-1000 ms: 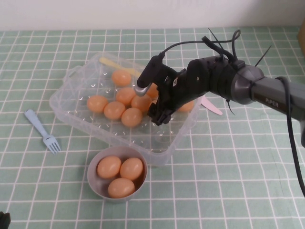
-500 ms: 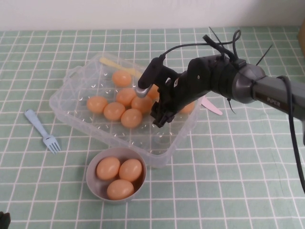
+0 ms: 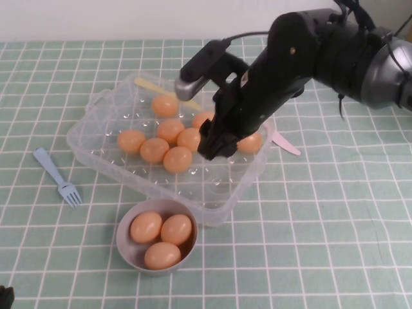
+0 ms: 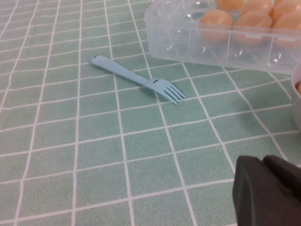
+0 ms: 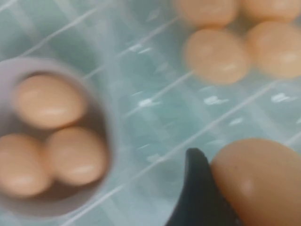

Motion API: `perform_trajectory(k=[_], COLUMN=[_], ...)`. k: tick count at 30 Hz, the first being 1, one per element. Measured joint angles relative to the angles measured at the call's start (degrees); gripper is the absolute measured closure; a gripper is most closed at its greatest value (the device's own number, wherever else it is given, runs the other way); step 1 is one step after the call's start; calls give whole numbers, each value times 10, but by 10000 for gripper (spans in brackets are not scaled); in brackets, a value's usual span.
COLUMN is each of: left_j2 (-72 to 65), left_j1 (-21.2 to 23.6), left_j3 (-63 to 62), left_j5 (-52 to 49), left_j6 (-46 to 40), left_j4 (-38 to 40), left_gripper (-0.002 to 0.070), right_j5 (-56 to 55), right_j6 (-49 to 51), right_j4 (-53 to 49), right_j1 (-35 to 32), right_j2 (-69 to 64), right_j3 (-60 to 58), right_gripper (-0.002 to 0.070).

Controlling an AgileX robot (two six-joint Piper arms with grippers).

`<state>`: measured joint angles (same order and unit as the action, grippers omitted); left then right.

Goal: Take an egg out of the egg box
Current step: Pick up the egg from the plastic box, then place the egg in the bowl

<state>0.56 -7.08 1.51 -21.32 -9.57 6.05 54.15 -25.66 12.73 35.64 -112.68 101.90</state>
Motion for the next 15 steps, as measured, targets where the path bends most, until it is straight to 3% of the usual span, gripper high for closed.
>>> perform_trajectory(k=[6, 15], left_j2=[0, 0], left_j1=[0, 0], left_j3=[0, 0], left_j5=[0, 0], left_j6=[0, 0], left_j4=[0, 0], left_gripper=[678, 678], right_j5=[90, 68], right_j6=[69, 73], right_j4=[11, 26], right_j1=[67, 143], right_j2=[8, 3], right_j3=[0, 0], right_gripper=[298, 298])
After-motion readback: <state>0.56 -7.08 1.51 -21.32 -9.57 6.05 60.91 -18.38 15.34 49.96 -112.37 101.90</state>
